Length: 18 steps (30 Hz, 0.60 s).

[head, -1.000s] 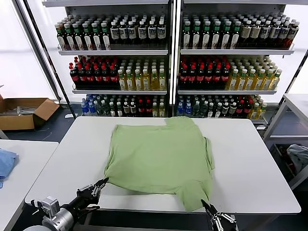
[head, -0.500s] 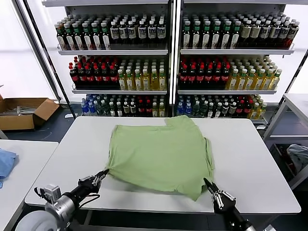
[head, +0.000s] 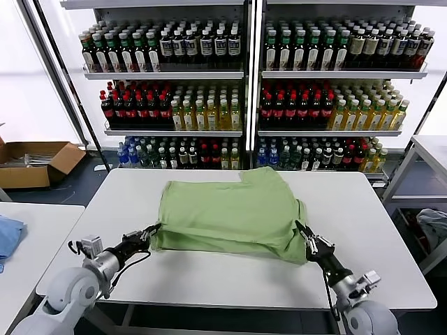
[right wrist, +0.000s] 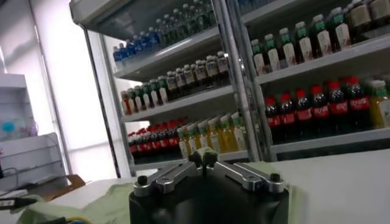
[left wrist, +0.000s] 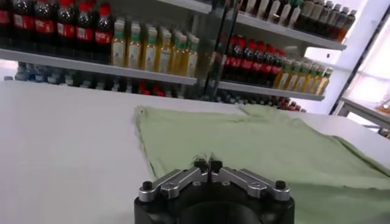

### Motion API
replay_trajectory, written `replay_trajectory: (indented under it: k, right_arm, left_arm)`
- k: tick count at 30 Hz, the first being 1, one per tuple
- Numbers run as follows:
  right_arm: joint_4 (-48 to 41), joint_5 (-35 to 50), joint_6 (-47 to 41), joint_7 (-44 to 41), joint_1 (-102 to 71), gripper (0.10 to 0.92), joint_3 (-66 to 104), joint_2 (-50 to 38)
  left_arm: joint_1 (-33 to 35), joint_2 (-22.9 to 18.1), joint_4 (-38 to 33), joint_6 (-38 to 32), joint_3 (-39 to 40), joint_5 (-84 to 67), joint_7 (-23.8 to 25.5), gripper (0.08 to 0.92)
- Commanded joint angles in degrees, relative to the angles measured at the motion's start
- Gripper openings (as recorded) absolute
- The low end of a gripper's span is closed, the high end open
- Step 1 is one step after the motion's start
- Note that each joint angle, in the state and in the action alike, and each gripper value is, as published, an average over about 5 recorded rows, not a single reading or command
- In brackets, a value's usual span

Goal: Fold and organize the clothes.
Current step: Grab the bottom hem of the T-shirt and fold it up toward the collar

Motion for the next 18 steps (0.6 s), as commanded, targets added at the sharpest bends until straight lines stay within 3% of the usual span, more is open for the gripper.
replay_trajectory:
  k: [1,6,10,18]
  right_arm:
    - [-8.4,-2.8,-2.6,4.5,15.4,0.109,-10.1,-2.2]
    - [-9.8,-7.6,-8.3,8.0,18.5,0.127,-13.4,-2.7]
    - [-5.8,-9.9,-11.3,9.5,16.2,0.226,-12.5,-4.3]
    - [4.5,-10.1,-15.5,13.1,2.8,0.452,-5.5,-7.3]
  left_arm:
    - [-14.9,-1.2,15.2,-0.8,9.7,1.5,0.0,0.094]
    - [-15.1,-1.2,16.4,-0.7,9.7,4.1,0.1,0.094]
    - [-13.1,-0.4,14.5,-0.5,7.4,4.3,-0.1,0.128]
    - [-4.3,0.8,6.6,0.7,1.0,4.2,-1.5,0.355]
